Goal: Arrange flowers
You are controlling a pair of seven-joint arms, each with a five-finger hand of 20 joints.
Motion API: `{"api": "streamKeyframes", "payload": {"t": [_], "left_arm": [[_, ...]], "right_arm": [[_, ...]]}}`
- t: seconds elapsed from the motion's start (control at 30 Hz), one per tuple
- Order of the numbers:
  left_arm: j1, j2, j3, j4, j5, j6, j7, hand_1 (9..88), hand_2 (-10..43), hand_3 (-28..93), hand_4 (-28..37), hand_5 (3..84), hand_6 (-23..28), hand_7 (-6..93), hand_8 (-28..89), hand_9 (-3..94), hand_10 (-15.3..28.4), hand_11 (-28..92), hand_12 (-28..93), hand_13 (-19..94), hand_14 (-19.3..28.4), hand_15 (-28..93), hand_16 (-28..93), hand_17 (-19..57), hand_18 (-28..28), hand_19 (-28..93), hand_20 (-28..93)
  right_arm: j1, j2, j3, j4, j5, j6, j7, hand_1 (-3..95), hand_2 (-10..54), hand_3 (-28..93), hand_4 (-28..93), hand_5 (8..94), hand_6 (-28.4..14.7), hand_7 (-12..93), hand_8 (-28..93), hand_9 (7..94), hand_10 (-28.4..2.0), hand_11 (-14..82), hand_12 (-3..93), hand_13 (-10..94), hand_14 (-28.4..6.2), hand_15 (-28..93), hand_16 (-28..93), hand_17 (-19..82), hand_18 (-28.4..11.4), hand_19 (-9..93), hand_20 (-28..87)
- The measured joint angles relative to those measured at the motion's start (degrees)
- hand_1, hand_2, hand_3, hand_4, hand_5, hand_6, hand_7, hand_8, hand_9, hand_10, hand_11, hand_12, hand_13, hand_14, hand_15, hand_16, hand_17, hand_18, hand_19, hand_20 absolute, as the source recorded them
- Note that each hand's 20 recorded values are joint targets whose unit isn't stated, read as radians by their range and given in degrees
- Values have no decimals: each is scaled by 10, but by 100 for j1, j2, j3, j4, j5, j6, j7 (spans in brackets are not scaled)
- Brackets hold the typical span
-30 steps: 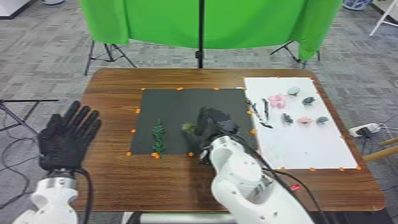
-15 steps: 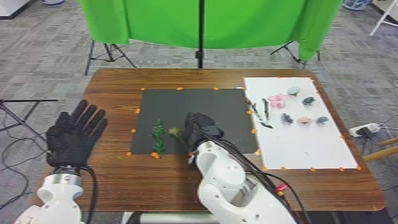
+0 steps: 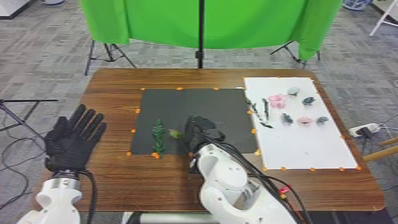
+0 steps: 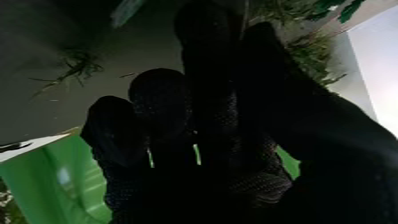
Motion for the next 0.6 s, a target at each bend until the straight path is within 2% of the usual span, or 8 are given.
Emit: {"api": "streamKeyframes", "payload": {"t": [0.33, 0.6], "left_arm": [[27, -35, 3, 0, -6, -1, -12, 293, 108, 783, -283, 428, 95, 72, -87, 366, 147, 170, 77, 263, 157, 289, -66, -84, 140, 330, 97], [98, -53, -30, -21, -24, 4, -23, 294, 108, 781, -283, 428, 95, 72, -87, 367, 147, 170, 77, 264, 158, 292, -67, -84, 140, 331, 97]], "right_arm": [[-27, 26, 100, -10, 39, 18, 18, 468, -95, 800, -283, 680, -62, 109, -112, 810, -149, 251, 354, 667, -154, 760, 317, 411, -275, 932, 654], [-106, 33, 190, -95, 215, 135, 97, 404, -95, 834, -281, 648, -84, 79, -104, 785, -168, 333, 259, 665, -157, 761, 315, 406, -279, 932, 633]]}}
